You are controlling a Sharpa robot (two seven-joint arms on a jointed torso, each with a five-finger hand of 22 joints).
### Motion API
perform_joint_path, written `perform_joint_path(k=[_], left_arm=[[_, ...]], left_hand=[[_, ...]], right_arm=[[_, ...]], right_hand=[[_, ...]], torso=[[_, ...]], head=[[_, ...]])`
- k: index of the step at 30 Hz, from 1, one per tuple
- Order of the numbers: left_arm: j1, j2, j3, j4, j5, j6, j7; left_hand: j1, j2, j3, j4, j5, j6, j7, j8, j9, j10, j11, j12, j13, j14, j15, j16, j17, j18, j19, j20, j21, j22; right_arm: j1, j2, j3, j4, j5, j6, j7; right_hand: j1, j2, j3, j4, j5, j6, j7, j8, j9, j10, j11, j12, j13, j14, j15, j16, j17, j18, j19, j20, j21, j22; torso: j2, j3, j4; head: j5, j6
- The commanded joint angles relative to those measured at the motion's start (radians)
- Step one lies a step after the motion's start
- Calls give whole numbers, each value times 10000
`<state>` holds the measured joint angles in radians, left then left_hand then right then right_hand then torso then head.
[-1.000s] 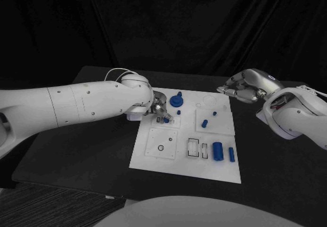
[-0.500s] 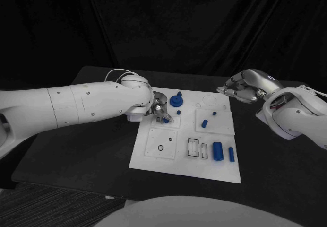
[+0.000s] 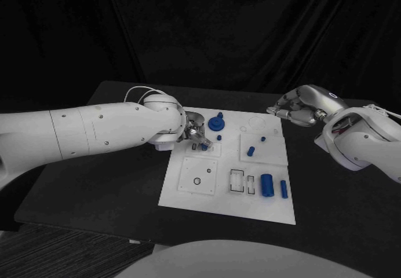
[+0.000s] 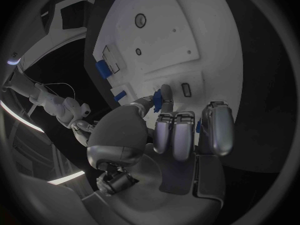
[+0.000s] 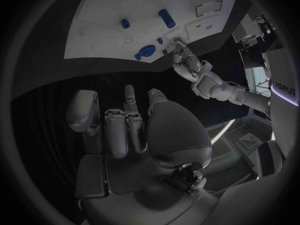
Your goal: Assemble the parts on the task board
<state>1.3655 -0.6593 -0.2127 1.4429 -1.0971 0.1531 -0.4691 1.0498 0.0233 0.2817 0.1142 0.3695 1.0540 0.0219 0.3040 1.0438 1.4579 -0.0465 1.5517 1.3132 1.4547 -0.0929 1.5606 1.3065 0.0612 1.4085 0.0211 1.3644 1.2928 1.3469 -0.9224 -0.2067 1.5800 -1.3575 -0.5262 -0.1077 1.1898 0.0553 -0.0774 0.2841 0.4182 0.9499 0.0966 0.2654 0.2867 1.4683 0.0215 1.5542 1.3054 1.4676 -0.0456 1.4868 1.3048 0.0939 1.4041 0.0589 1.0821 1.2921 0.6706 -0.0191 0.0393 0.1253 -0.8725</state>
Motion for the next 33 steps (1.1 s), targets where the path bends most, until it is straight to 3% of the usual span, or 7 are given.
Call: perform_joint_path(k=[1, 14, 33], left_arm=[[-19, -55, 7, 88, -213, -749, 183], [-66, -173, 6, 42, -307, -695, 63], [-295, -10, 6, -114, -309, -272, -2]], left_hand=[[347, -133, 560, -311, 281, -16, -126, 33, 296, 922, -114, -128, 2285, 1161, -93, 102, 2643, 35, 0, -85, -145, 1179], [171, -117, 626, -187, 169, 25, -115, -17, 254, 916, -101, -143, 2272, 1161, -85, 102, 2643, 33, 14, -82, -150, 1191], [46, -91, 680, -88, -4, 55, -107, -63, 220, 901, -93, -167, 2250, 1161, -79, 102, 2643, 39, 5, -76, -180, 1187]], right_arm=[[-24, -16, 7, -14, -44, 66, -210], [-39, 33, 7, -51, -44, 99, -187], [-42, 43, 7, -43, -44, 113, -199]], right_hand=[[178, 23, -231, 8, 207, -96, -7, 169, 149, 1025, -18, 166, 2654, 748, -27, -186, 1559, 63, -42, 13, -238, 1441], [180, 7, -245, 10, 206, -96, -6, 169, 152, 1025, -17, 166, 2654, 743, -27, -202, 1541, 66, -49, 14, -260, 1435], [192, -1, -253, 10, 221, -96, -7, 169, 155, 1025, -17, 166, 2654, 742, -25, -207, 1537, 69, -55, 15, -280, 1431]], torso=[[7, -5, 9], [0, 0, 10], [1, 1, -4]], head=[[19, -2], [74, -2], [67, -2]])
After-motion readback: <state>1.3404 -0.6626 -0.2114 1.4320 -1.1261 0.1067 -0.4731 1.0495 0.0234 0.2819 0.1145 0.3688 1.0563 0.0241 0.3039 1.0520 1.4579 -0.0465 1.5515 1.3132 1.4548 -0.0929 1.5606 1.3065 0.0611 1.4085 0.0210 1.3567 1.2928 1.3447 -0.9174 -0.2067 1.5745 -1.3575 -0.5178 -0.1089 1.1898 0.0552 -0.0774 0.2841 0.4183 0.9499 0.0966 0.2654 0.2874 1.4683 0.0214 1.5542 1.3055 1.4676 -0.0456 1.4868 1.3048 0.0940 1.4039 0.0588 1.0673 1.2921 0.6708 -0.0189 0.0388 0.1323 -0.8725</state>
